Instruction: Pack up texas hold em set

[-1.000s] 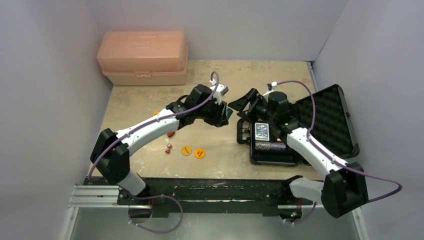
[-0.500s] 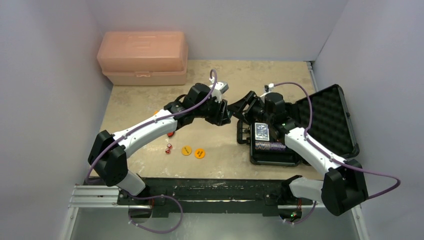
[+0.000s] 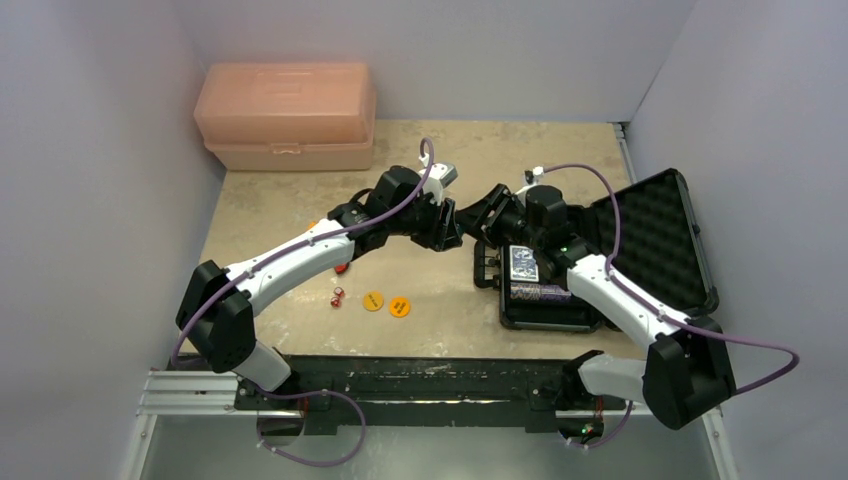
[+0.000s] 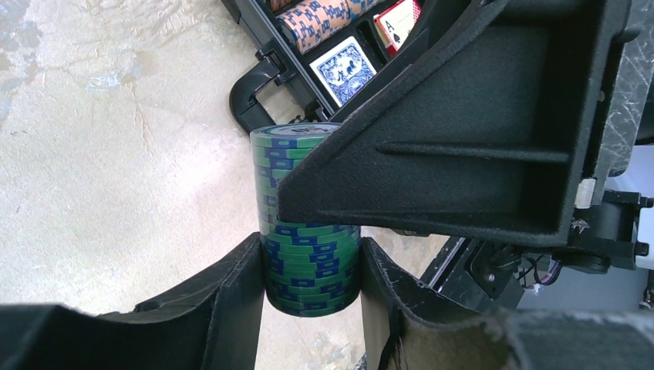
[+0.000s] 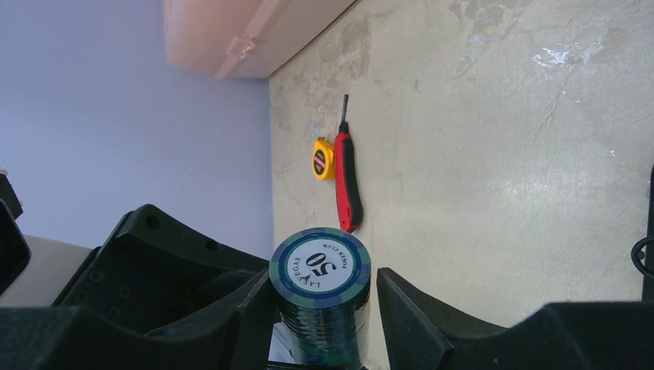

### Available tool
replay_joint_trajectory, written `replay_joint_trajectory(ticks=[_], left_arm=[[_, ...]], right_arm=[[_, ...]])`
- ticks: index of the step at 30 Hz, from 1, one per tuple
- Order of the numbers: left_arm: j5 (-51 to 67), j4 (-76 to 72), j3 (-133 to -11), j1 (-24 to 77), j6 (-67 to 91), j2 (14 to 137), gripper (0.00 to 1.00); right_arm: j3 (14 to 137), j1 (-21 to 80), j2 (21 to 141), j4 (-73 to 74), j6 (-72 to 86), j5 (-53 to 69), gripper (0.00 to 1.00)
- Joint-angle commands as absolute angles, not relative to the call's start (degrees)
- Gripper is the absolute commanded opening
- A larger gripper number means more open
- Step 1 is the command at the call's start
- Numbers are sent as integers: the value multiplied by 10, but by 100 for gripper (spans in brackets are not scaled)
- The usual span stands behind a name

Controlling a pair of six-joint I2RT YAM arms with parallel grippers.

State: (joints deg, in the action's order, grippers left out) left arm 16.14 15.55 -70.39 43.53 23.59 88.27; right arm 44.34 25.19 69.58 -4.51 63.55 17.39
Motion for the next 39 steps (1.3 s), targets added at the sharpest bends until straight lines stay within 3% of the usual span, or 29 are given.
replay_joint_trajectory(ticks=[1, 14, 22, 25, 27, 32, 35, 39], left_arm=[[182, 81, -715, 436, 247, 855, 0], [187, 69, -708, 438, 254, 858, 0], [184, 66, -702, 437, 256, 858, 2], [180, 68, -699, 437, 256, 856, 17], [176, 71, -695, 437, 254, 852, 35], [157, 92, -686, 437, 237, 837, 63], [146, 103, -674, 437, 226, 822, 72], [129, 127, -665, 437, 211, 796, 76]], right_arm=[[444, 257, 700, -57, 640, 163, 54], [445, 261, 703, -58, 640, 159, 53], [444, 262, 700, -59, 639, 158, 24], [447, 261, 698, -53, 638, 157, 11], [451, 262, 696, -47, 637, 154, 0], [467, 262, 689, -27, 628, 143, 0], [482, 262, 685, -7, 618, 132, 0], [504, 262, 685, 22, 602, 119, 0]])
